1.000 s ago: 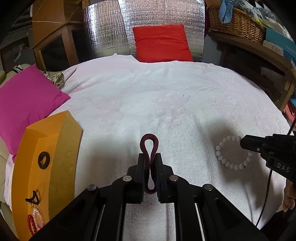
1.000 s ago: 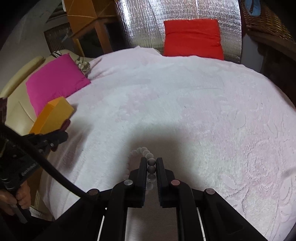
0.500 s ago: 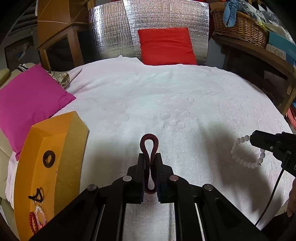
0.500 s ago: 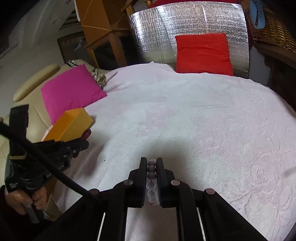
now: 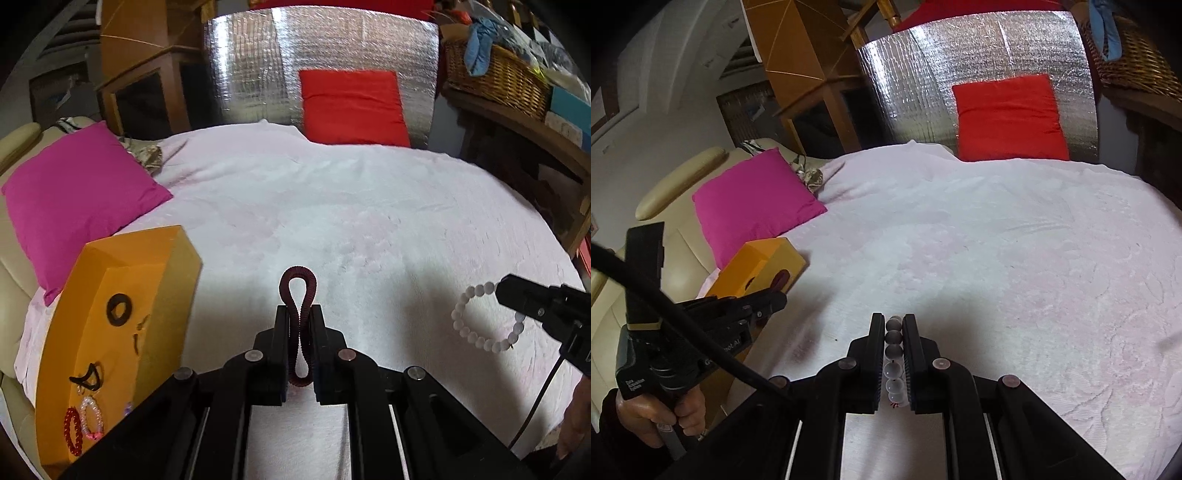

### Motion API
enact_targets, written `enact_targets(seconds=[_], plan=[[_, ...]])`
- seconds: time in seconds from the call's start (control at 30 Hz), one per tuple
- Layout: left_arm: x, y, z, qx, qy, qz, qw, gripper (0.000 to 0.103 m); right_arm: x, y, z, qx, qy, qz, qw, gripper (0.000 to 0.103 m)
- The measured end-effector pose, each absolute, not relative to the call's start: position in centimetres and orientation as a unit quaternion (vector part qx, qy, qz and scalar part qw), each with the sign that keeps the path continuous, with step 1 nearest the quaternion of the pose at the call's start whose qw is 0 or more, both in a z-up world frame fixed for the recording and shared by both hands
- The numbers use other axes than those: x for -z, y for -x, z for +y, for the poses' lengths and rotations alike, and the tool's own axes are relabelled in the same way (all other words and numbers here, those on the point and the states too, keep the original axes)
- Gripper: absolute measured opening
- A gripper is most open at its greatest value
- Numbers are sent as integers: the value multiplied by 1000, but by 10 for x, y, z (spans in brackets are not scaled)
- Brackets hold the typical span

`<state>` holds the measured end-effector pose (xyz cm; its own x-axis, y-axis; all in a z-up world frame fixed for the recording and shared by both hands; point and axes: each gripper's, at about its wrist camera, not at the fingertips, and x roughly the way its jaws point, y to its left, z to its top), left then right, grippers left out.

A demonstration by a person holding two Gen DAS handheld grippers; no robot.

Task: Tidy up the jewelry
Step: 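Carry the hair tie with the left gripper while the right gripper carries the bracelet toward the box, then lower the hair tie into the box and open the left gripper while the right gripper releases the bracelet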

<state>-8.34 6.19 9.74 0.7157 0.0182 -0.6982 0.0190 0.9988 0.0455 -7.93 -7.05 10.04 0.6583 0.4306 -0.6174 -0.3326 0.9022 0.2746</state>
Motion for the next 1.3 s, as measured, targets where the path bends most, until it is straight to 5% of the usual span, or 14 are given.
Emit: enact_targets(seconds=[1.3], plan=[[-107,172,220,-196,67,340,918,11,-116,96,80,-379,-112,316,862,11]])
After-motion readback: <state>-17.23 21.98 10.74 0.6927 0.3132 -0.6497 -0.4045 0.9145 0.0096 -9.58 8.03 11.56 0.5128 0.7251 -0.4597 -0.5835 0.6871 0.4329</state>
